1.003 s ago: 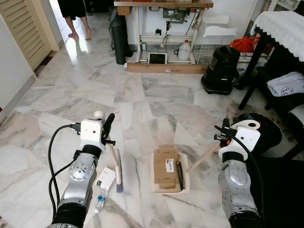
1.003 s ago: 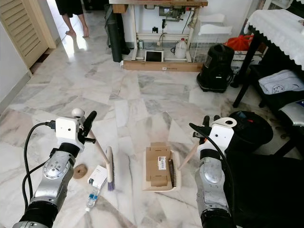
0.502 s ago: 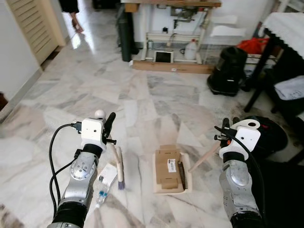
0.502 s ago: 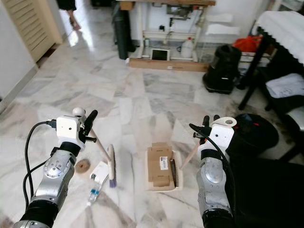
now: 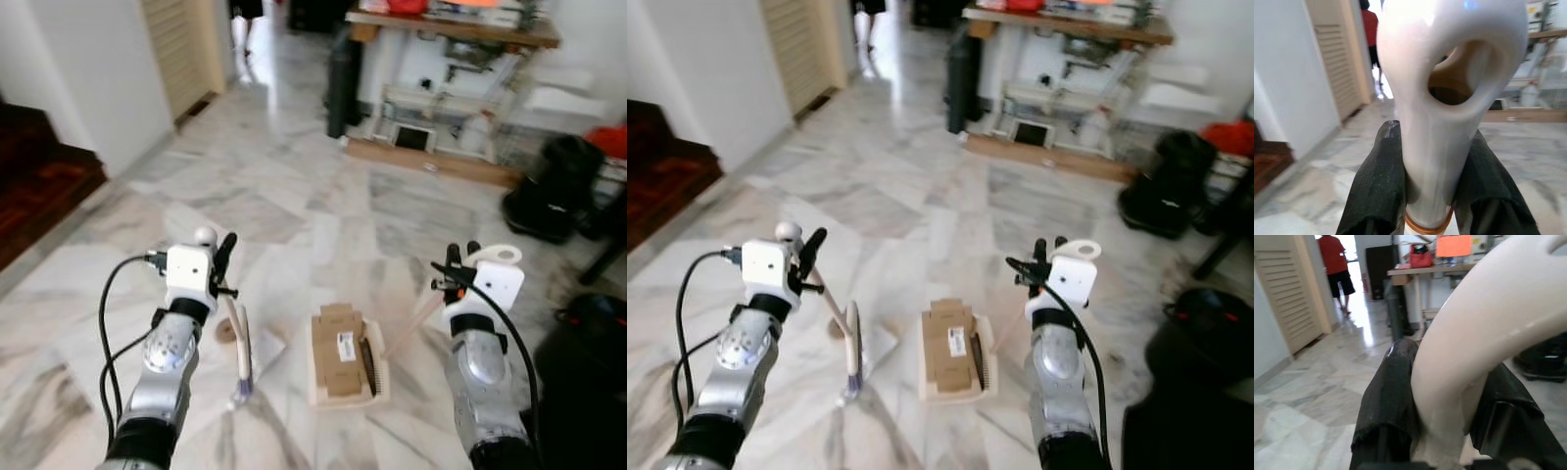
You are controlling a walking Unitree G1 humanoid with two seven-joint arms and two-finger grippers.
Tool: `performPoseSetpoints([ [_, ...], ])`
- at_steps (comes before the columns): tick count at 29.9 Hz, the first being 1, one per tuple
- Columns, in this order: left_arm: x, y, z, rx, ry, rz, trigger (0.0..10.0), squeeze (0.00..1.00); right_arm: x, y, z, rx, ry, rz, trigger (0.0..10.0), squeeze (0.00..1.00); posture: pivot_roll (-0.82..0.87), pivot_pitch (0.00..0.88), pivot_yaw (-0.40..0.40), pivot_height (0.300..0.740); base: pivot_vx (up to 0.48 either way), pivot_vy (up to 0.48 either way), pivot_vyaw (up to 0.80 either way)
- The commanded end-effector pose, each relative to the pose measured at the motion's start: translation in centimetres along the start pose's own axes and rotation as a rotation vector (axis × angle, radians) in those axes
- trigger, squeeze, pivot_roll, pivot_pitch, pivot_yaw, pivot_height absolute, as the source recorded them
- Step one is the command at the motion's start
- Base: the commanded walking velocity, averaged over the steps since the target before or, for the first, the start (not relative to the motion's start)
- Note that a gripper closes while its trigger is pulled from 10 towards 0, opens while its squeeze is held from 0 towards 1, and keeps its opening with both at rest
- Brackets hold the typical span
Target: Sweep floor
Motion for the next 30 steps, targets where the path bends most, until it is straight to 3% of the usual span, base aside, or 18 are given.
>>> performPoseSetpoints([
  [1,1.77,-0.7,-0.65,0.015,-0.043,0.091,10.0,0.0,1.72,-0.57,-0.81,0.031,-0.018,0.083,10.0,0.0,0.02,0.0,-0.028,0.74,0.0,0.0,0.8],
  [30,1.66,-0.32,-0.47,0.041,-0.052,0.077,10.0,0.0,1.68,-0.6,-1.02,0.044,-0.026,0.074,10.0,0.0,0.02,0.0,-0.043,0.74,0.0,0.0,0.8],
])
Point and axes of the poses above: a point about 5 cm out from each wrist's last joint towards the gripper, its own y axis pointing back from the gripper into the wrist, its own x axis along the axis of the wrist's last joint, z = x × y, the point moved 1 cm from there along -y, pointing out of the wrist towards the gripper, and after that the axes turned 15 degrees about -y, right-handed, at the moved point
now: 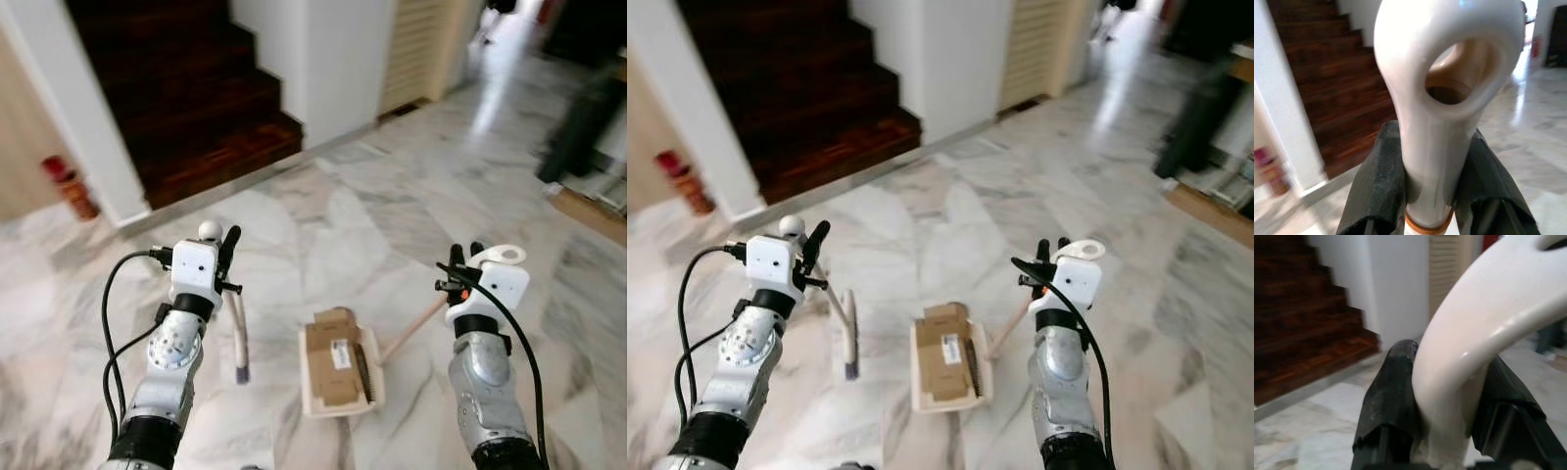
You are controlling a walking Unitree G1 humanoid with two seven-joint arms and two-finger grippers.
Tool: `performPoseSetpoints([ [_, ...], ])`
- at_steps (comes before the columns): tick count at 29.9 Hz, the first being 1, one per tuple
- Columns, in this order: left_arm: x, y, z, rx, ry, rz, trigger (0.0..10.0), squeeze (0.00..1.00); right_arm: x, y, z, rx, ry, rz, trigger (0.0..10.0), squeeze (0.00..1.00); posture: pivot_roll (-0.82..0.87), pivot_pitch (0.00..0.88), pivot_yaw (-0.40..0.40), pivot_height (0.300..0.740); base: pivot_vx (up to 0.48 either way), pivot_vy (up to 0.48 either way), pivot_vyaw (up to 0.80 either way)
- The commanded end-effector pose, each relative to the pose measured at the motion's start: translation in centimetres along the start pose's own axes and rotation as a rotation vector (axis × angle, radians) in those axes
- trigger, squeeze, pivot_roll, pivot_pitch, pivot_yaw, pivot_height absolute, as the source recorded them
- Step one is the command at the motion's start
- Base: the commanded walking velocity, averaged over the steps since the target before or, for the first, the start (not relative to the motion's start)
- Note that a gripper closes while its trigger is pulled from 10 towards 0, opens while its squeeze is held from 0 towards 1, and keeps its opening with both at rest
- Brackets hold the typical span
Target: Sweep floor
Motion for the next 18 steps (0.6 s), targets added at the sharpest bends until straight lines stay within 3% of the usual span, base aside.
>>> performPoseSetpoints([
  [1,1.38,-0.55,-0.19,0.01,-0.026,0.065,10.0,0.0,1.71,-0.56,-0.27,0.013,-0.019,0.076,10.0,0.0,0.02,0.0,-0.043,0.74,0.0,0.0,0.8],
  [13,1.05,-0.31,0.04,0.016,-0.019,0.045,10.0,0.0,1.63,-0.5,-0.3,0.018,-0.021,0.068,10.0,0.0,0.02,0.0,-0.046,0.74,0.0,0.0,0.8],
  [18,0.81,-0.21,0.15,0.02,-0.008,0.028,10.0,0.0,1.6,-0.6,-0.39,0.021,-0.032,0.06,10.0,0.0,0.02,0.0,-0.047,0.74,0.0,0.0,0.0],
])
Point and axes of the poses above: a point about 5 cm out from each wrist's last joint towards the gripper, its own y axis pointing back from the gripper into the wrist, its own x axis along the axis of the wrist's last joint, z = x × y, the point moved 1 cm from there along -y, pointing out of the wrist towards the gripper, and after that the axes turned 15 degrees about -y, right-handed, at the moved point
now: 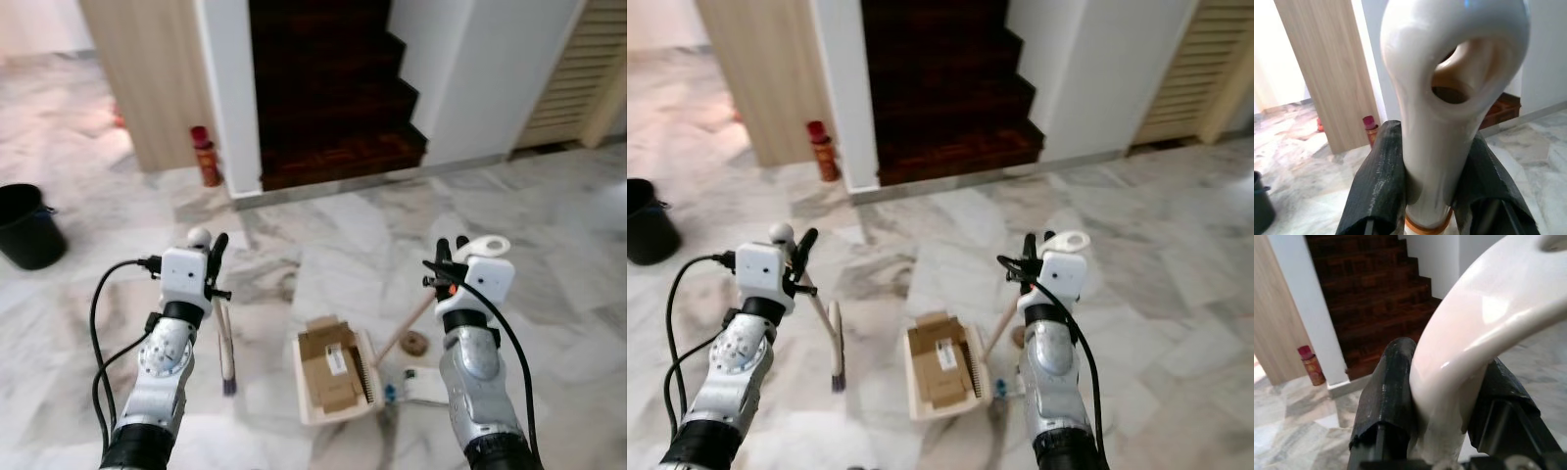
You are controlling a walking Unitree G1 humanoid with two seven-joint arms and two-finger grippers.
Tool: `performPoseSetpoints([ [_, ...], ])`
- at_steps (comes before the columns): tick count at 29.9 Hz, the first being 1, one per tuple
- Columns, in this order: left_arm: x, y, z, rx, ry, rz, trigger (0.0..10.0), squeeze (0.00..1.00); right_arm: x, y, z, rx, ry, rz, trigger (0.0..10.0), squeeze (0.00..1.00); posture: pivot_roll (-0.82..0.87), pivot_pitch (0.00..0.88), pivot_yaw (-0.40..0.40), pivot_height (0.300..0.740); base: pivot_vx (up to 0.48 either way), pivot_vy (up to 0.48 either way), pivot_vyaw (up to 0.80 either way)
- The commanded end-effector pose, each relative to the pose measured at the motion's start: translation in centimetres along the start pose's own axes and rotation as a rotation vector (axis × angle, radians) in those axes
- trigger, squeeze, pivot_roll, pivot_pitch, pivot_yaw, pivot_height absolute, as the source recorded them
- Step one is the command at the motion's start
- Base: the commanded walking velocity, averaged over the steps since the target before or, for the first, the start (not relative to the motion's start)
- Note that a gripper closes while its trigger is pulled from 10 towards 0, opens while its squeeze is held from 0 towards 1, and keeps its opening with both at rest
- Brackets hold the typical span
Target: Sweep floor
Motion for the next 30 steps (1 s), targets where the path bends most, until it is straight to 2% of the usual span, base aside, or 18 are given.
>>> performPoseSetpoints([
  [1,1.14,-0.56,-0.11,0.007,0.001,0.048,10.0,0.0,1.69,-0.7,-0.46,0.021,-0.001,0.07,10.0,0.0,0.02,0.0,-0.047,0.74,0.0,0.0,0.0],
  [7,1.03,-0.63,-0.04,0.01,0.014,0.04,10.0,0.0,1.64,-0.84,-0.5,0.02,-0.009,0.063,10.0,0.0,0.02,0.0,-0.047,0.74,0.0,0.0,0.0],
  [30,1.03,-0.77,0.25,-0.001,0.022,0.036,10.0,0.0,1.59,-1.04,-0.89,0.032,-0.024,0.057,10.0,0.0,0.02,0.0,-0.043,0.74,0.0,0.373,0.0],
])
Point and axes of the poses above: a point about 5 cm out from each wrist's last joint towards the gripper, its own y axis pointing back from the gripper into the wrist, its own x axis along the axis of the wrist's last joint, z = x × y, the point moved 1 cm from there along -y, pointing out of the wrist towards the gripper, and after that the axes turned 15 degrees about -y, right-handed, at the moved point
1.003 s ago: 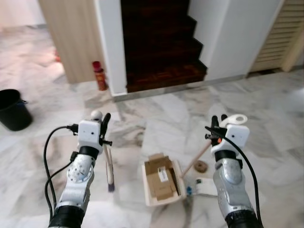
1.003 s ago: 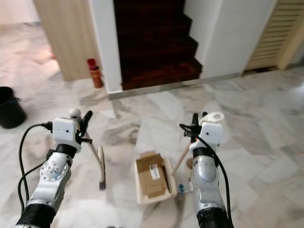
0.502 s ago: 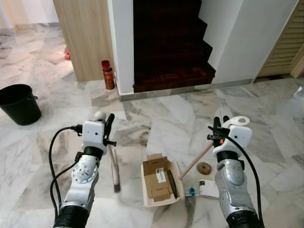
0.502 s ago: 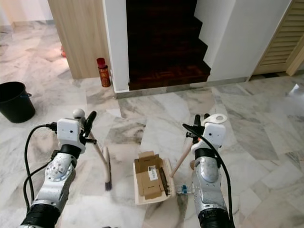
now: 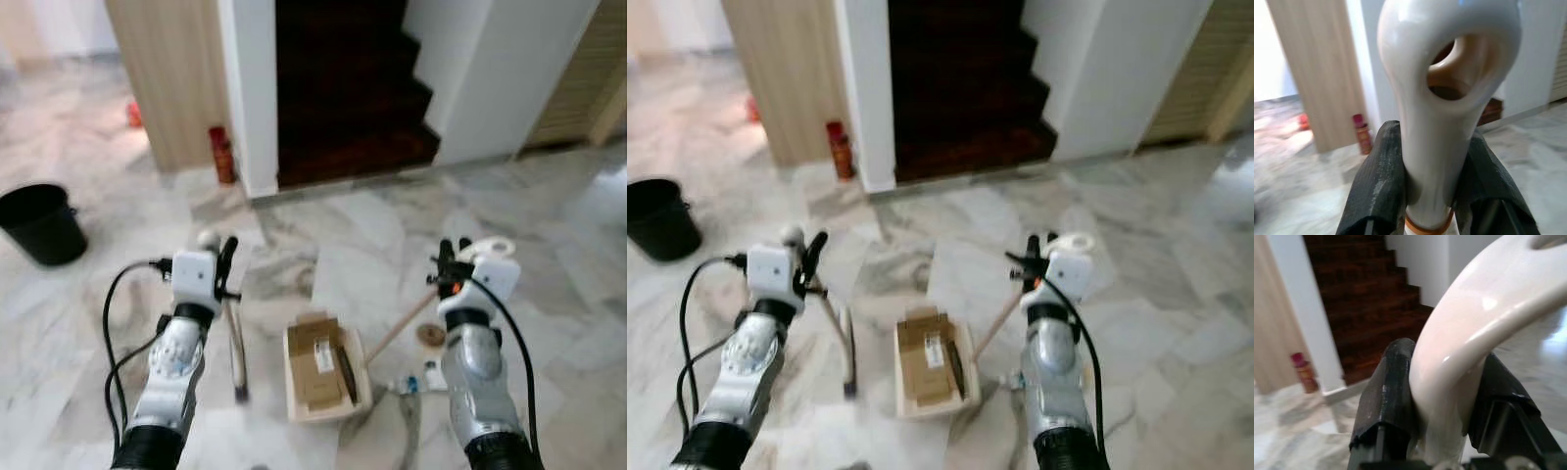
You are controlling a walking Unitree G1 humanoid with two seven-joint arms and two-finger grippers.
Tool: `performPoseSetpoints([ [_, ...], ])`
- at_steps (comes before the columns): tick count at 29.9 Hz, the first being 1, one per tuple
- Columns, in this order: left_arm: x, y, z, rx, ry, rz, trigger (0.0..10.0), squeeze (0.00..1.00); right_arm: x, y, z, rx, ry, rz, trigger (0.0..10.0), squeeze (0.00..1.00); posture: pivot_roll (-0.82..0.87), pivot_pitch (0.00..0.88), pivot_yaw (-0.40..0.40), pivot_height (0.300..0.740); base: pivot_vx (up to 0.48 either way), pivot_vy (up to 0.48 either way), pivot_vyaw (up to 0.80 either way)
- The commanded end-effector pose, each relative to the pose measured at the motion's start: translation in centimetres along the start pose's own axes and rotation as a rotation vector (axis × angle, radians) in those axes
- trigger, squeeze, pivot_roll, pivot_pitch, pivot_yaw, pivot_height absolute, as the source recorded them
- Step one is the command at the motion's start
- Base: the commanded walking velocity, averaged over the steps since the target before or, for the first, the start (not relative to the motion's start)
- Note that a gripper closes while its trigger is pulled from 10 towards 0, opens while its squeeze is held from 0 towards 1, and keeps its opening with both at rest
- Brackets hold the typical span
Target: Sweep floor
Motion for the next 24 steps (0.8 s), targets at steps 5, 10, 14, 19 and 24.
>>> performPoseSetpoints([
  [5,0.81,-0.47,-0.88,0.021,-0.026,0.04,10.0,0.0,1.28,-0.62,-1.39,0.046,-0.016,0.057,10.0,0.0,0.02,0.0,-0.047,0.74,0.0,0.376,0.0],
  [10,0.84,-0.49,-1.0,0.029,-0.027,0.038,10.0,0.0,1.28,-0.61,-1.37,0.048,-0.019,0.052,10.0,0.0,0.02,0.0,-0.052,0.74,0.0,0.376,0.0],
  [14,0.84,-0.49,-1.05,0.032,-0.027,0.037,10.0,0.0,1.31,-0.64,-1.39,0.048,-0.017,0.053,10.0,0.0,0.02,0.0,-0.052,0.74,0.0,0.374,0.0],
  [19,0.83,-0.48,-1.08,0.032,-0.028,0.037,10.0,0.0,1.35,-0.68,-1.46,0.05,-0.021,0.055,10.0,0.0,0.02,0.0,-0.052,0.74,0.0,0.376,0.0],
  [24,0.86,-0.47,-1.12,0.033,-0.03,0.037,10.0,0.0,1.24,-0.58,-1.61,0.057,-0.025,0.05,10.0,0.0,0.02,0.0,-0.05,0.74,0.0,0.376,0.0],
])
Point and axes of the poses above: a point about 5 cm out from each wrist's last joint towards the gripper, its own y axis pointing back from the gripper into the wrist, its own x axis along the axis of the wrist's last joint, z = x × y, the point moved 1 cm from there along -y, pointing out of the wrist towards the gripper, and after that the axes turned 15 degrees about -y, right-handed, at the moved point
